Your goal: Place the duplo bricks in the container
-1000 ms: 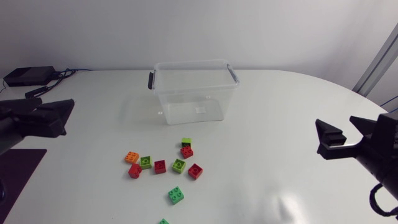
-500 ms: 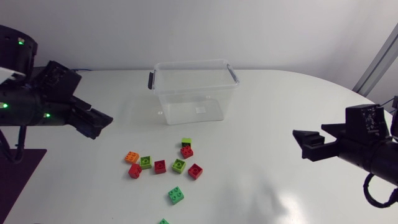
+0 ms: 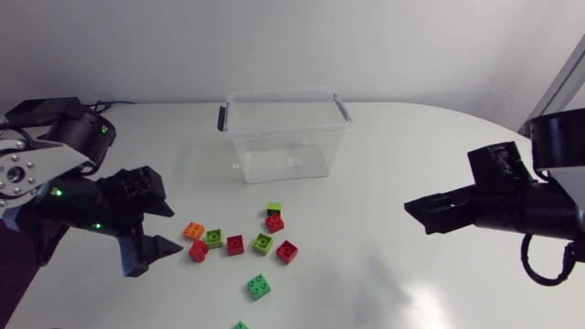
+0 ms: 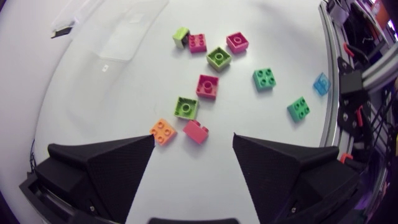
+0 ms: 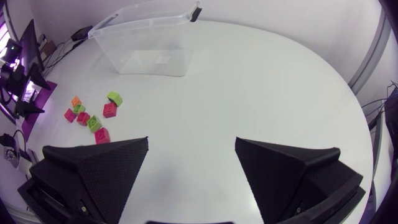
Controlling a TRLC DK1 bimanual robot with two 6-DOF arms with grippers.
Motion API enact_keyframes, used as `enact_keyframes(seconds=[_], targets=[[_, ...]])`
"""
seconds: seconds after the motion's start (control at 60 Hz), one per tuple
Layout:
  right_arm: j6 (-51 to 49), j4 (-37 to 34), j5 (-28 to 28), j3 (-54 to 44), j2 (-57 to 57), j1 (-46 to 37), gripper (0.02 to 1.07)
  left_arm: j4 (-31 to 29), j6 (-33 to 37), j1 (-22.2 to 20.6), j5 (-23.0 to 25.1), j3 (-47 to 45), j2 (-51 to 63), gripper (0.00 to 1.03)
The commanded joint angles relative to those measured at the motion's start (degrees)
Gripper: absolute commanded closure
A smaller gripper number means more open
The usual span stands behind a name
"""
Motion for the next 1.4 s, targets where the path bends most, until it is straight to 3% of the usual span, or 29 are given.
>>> enact_keyframes(seconds=[0.0,0.083,0.2,0.367,0.567,0.8,0.883,0.983,1.033,1.2,1.383], targets=[[-1.18,-1.90,0.30,1.68,2.60,2.79,0.06,0.93,6.67,1.43,1.19,-2.03,3.63,0.16],[-4.26,-3.22,0.12,2.65,4.80,4.73,0.06,1.37,9.04,1.69,1.80,-2.82,7.59,0.16],[-9.45,-4.89,0.12,3.00,5.50,7.54,0.06,8.93,11.24,1.69,2.33,-6.16,9.70,0.16],[-15.95,-7.44,-1.64,2.47,6.03,9.47,0.06,14.29,17.30,3.01,5.23,-7.12,14.09,0.16],[-17.09,-7.26,-2.34,1.15,7.00,9.91,0.06,14.82,24.07,3.80,6.99,-5.54,17.78,0.16],[-17.88,-7.09,-3.04,0.63,8.93,11.76,0.06,15.52,25.65,2.04,7.96,-3.87,20.95,0.17],[-17.71,-7.18,-3.04,0.89,9.37,13.43,0.06,15.96,25.65,1.25,7.96,-3.61,22.09,0.20],[-16.83,-7.00,-2.95,1.42,10.07,16.68,0.07,15.96,25.65,0.81,8.04,-3.08,23.49,0.48],[-16.04,-6.74,-2.87,1.59,10.51,18.09,0.07,15.78,25.91,0.46,7.96,-3.17,24.29,0.58],[-14.28,-5.16,-2.78,2.21,13.94,20.99,0.07,12.53,27.50,0.46,8.13,-2.91,25.25,0.68],[-12.61,-5.07,-2.69,3.00,17.54,26.79,0.13,6.82,30.22,2.31,11.21,-1.41,22.26,0.72]])
